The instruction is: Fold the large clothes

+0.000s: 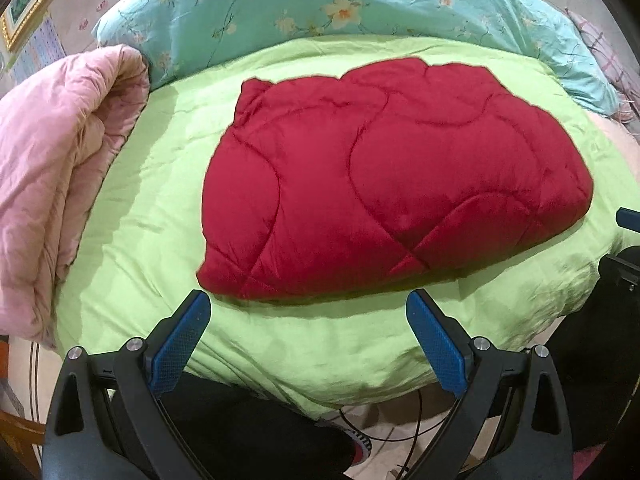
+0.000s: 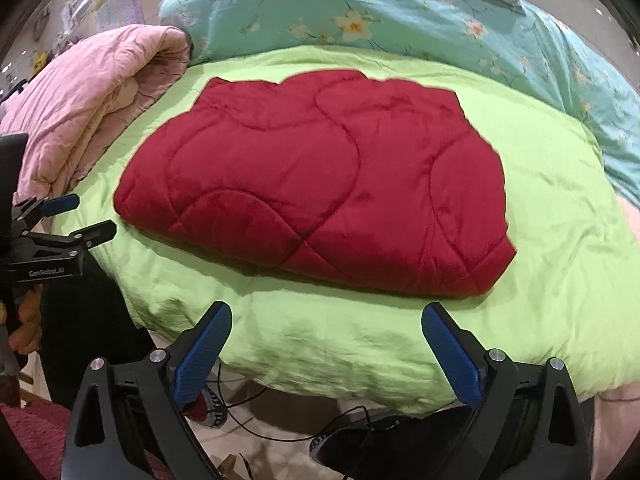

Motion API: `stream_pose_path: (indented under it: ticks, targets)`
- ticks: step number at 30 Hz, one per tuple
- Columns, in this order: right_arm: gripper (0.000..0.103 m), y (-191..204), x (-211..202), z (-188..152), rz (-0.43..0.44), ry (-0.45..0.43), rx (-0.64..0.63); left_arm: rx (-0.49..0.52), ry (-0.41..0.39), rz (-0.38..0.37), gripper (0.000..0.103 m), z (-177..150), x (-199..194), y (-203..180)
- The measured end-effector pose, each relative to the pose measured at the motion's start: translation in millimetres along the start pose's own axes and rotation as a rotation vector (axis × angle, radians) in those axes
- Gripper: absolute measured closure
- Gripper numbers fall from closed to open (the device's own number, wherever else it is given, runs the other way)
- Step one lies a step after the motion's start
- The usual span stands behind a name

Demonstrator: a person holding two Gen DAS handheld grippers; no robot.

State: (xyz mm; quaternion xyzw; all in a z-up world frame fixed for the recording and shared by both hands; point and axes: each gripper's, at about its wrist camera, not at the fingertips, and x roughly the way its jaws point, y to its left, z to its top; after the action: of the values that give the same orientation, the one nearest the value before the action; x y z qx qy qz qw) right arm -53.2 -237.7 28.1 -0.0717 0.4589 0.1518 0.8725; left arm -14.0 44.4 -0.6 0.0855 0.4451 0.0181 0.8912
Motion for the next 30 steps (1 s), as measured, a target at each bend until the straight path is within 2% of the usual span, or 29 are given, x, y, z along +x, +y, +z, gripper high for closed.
stream_pose_path:
  ticks: [6,13,21,30]
  targets:
    - [0.004,5.9,-20.8,18.7,0.024,-0.034,-0.040,0.009,-0.048,0.022,0.004,17.7,-20.0,8.0]
    - [0.002,10.8,-29.8,33.4,0.045,-0.055,-0.064,-0.006,-0.055,0.017,0.004,24.7,-21.4,15.4]
    - [0.002,1.1,-1.1,33.5,0.055,-0.011,-0.023,-0.033,0.002,-0.012,0.004,21.7,6.9,11.9]
    - [0.002,-9.3,23.3,38.5,0.062,0.016,0.024,-0.055,0.015,-0.038,0.004,34.6,26.3,9.5]
